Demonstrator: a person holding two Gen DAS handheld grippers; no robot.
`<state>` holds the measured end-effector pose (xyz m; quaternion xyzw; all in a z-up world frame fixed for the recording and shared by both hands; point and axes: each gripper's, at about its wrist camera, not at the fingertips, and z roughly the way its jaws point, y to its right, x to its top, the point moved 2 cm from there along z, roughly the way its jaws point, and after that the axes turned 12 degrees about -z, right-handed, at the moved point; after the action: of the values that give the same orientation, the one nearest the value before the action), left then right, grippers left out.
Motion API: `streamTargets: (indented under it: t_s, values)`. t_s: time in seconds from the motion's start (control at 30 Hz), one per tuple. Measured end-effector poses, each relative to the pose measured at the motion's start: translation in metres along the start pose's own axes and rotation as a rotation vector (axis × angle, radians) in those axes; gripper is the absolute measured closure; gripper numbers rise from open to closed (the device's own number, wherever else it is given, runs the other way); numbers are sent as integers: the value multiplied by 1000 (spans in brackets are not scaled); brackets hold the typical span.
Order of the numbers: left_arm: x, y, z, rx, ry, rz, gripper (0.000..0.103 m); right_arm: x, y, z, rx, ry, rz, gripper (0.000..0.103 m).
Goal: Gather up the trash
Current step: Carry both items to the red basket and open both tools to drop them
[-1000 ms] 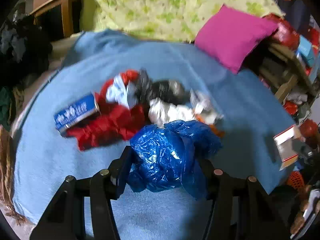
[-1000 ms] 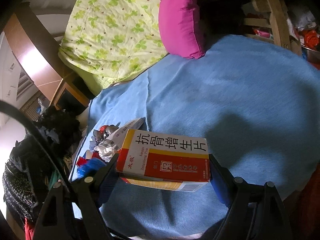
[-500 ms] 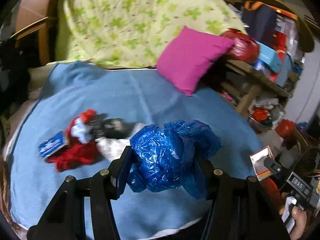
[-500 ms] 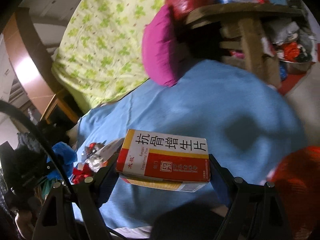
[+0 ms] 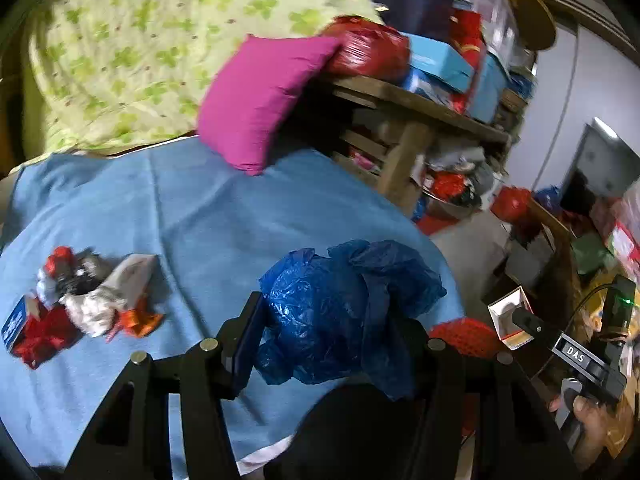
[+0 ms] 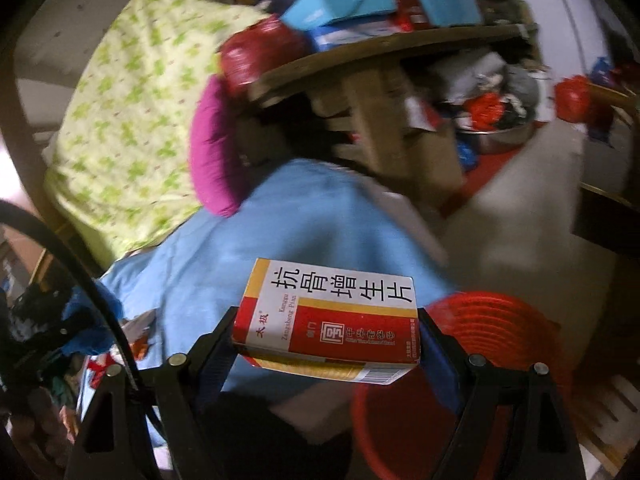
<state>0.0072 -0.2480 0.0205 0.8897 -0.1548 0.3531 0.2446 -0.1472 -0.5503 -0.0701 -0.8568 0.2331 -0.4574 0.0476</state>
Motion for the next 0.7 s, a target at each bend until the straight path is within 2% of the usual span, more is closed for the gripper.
streamTargets:
  t_s: [0.23,0.53,0.57,0.67,0.7]
  values:
    - [-11,43,26,-49,-53,51,45,-25,57,-3,-97,-53,79,18]
    - [-24,85,45,-94,-98,110,45,-47,85,7,-142,-125,106,18]
    - [-26,90,47,-99,-103,116,45,-48,87,8,-150,-131,108,17]
    - [-29,98,52,-108,-118,129,45,-49,93,7,-177,-129,112,0]
    - [-31,101,54,-112,-123,132,45,-49,94,6,-177,-122,114,0]
